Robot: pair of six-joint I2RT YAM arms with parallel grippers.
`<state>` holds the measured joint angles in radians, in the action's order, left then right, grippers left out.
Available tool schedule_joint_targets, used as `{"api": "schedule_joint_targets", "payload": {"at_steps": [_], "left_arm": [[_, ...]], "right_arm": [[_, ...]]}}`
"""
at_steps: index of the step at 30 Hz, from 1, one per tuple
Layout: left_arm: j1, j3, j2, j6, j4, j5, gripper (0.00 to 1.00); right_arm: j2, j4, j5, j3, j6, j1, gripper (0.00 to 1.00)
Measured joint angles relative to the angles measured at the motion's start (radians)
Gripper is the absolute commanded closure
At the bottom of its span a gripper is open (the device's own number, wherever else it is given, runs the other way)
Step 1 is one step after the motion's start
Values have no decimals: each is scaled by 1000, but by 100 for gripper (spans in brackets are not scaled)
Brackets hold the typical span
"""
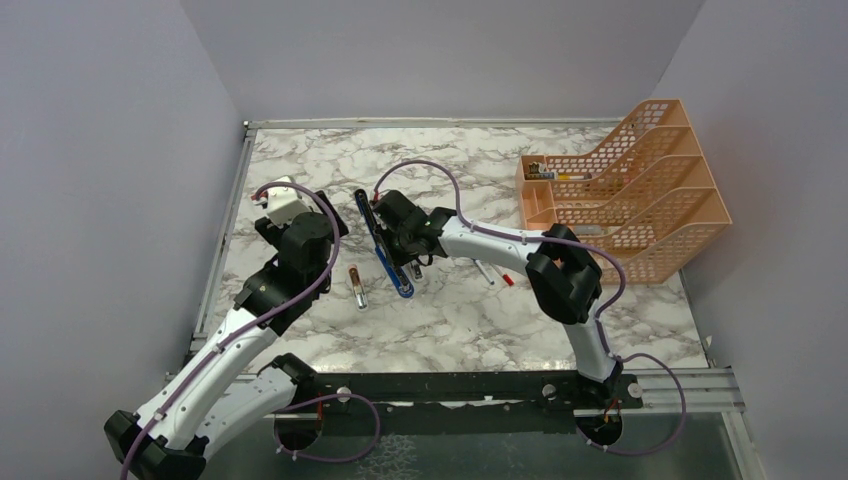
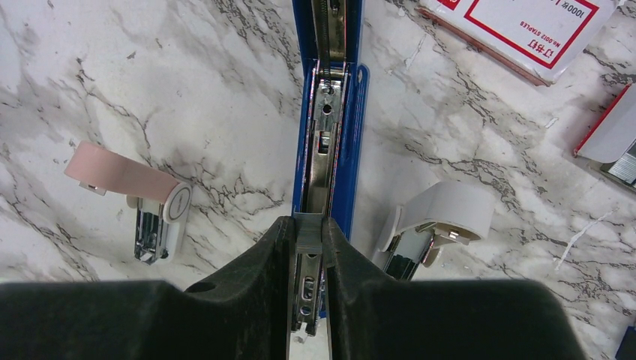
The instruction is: Load the staples into the stapler
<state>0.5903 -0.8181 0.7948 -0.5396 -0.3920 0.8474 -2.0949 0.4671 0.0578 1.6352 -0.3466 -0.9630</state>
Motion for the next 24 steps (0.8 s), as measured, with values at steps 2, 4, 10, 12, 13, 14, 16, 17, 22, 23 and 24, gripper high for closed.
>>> {"api": "schedule_joint_targets", "payload": {"at_steps": [2, 4, 10, 12, 13, 14, 16, 17, 22, 23, 24], "left_arm": [[0, 1, -5, 0, 0, 1, 20], [0, 2, -7, -1, 0, 3, 20], [0, 2, -7, -2, 0, 3, 20], [0, 2, -7, -2, 0, 3, 20], [0, 2, -7, -2, 0, 3, 20], [0, 2, -7, -2, 0, 3, 20], [0, 2, -7, -2, 0, 3, 20], [0, 2, -7, -2, 0, 3, 20], [0, 2, -7, -2, 0, 3, 20], [0, 2, -7, -2, 0, 3, 20], [0, 2, -7, -2, 0, 3, 20]], "right_arm": [[-3, 0, 2, 0, 0, 0, 77], [-7, 1, 5, 0, 0, 0, 77], [-15, 5, 9, 5, 0, 0, 77], [-20, 7, 9, 11, 1, 0, 77], [-21, 8, 9, 13, 1, 0, 77], [-21, 8, 10, 13, 2, 0, 77], [-21, 9, 10, 14, 5, 0, 77], [-22, 12, 10, 16, 8, 0, 77], [-31, 34, 22, 35, 34, -6, 76], [-32, 37, 27, 36, 40, -8, 76], [-32, 40, 31, 38, 48, -11, 76]]}}
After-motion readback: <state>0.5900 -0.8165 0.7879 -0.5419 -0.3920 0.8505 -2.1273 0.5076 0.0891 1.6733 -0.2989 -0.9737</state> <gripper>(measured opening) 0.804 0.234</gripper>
